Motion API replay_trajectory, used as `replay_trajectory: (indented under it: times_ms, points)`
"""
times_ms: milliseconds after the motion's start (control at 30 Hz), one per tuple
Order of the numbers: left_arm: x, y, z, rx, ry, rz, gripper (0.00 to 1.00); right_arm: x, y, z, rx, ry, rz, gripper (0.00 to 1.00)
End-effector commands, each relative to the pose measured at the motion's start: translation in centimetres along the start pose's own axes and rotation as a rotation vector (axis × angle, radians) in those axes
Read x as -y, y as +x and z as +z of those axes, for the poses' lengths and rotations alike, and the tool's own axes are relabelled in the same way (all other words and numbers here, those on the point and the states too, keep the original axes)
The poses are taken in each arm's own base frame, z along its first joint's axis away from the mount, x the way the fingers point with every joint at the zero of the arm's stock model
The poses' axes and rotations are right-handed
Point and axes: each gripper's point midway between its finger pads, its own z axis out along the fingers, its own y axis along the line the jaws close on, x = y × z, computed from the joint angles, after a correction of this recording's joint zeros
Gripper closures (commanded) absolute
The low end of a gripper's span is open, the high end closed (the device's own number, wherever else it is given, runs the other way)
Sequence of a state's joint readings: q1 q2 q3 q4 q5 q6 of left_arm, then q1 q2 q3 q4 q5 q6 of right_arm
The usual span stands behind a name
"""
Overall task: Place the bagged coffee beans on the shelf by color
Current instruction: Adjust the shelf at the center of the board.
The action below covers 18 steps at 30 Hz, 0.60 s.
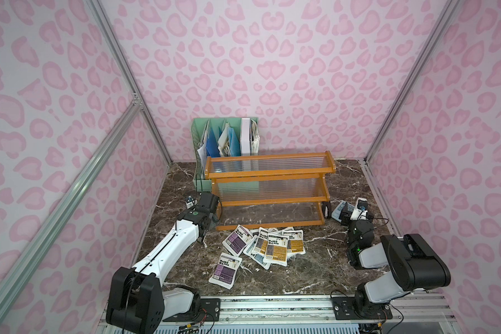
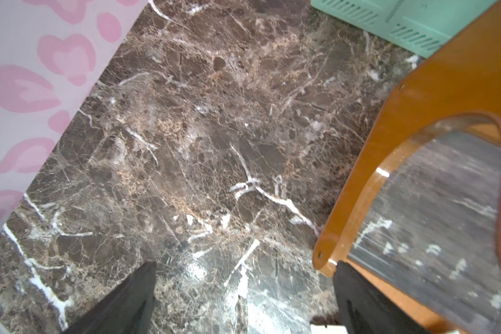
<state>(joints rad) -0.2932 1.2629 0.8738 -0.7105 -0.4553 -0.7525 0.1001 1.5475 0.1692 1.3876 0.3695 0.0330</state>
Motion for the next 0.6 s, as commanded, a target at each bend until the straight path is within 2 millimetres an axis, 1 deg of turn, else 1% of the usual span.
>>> replay_trajectory:
  times_ms: [0, 167, 200, 267, 333, 400, 467, 500, 567]
  points:
    - [0.4, 2.0, -0.4, -0.073, 0.028, 0.041, 0.01, 0.3, -0.9, 0.2, 0.033, 0.01, 0.013, 0.19]
    - [1.5, 2.9, -1.0, -0.084, 0.079, 0.127, 0.01, 0.0, -1.1, 0.6, 0.022, -0.003, 0.008, 0.19]
    - [1.8, 3.1, -1.1, -0.089, 0.098, 0.146, 0.01, 0.2, -1.5, 1.0, 0.013, 0.022, 0.001, 0.17]
    - [2.4, 3.7, -1.3, -0.105, 0.135, 0.179, 0.01, -0.1, -2.5, 2.6, -0.063, 0.042, -0.014, 0.15]
    - [3.1, 4.4, -1.5, -0.117, 0.175, 0.204, 0.01, 0.7, -3.4, 4.0, -0.158, 0.124, -0.011, 0.15]
    - [3.8, 4.9, -1.5, -0.121, 0.212, 0.227, 0.01, 1.0, -4.1, 4.2, -0.216, 0.168, 0.043, 0.15]
    - [5.0, 5.1, -1.8, -0.122, 0.265, 0.257, 0.01, -0.4, -4.0, 3.1, -0.267, 0.146, 0.084, 0.16]
    - [5.6, 5.0, -1.9, -0.116, 0.288, 0.273, 0.01, -1.5, -3.6, 2.1, -0.288, 0.126, 0.088, 0.17]
    - [6.6, 5.0, -2.1, -0.111, 0.328, 0.298, 0.01, -4.8, -3.1, -0.5, -0.318, 0.036, 0.065, 0.18]
